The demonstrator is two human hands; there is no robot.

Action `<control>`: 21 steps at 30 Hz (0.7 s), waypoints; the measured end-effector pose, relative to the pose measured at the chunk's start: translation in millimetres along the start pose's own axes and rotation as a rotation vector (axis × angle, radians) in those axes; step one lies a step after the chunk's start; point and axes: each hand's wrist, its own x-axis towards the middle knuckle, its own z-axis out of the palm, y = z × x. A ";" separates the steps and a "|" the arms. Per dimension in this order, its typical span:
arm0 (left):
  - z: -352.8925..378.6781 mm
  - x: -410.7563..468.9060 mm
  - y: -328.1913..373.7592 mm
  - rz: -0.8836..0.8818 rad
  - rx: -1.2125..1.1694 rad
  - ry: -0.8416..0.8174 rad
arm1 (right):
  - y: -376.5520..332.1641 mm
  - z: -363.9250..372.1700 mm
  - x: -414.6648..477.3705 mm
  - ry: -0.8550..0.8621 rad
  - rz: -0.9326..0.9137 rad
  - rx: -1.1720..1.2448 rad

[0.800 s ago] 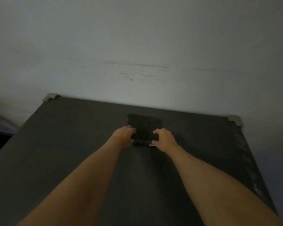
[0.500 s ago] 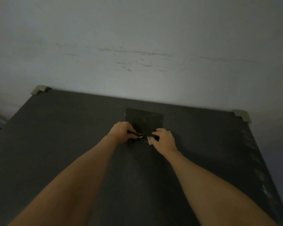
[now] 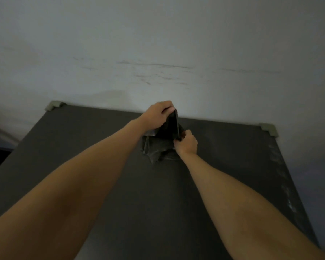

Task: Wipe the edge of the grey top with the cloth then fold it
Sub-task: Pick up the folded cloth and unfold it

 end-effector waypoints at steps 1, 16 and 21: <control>-6.4 0.6 9.3 0.003 -0.015 0.019 | -0.1 -3.8 -2.7 0.006 0.026 0.020; -12.9 11.1 96.7 -0.189 -0.490 0.243 | -19.4 -196.2 -23.6 0.218 -0.087 0.378; 14.3 1.5 162.7 -0.149 -0.679 0.137 | -13.0 -292.0 -63.3 0.153 0.003 0.331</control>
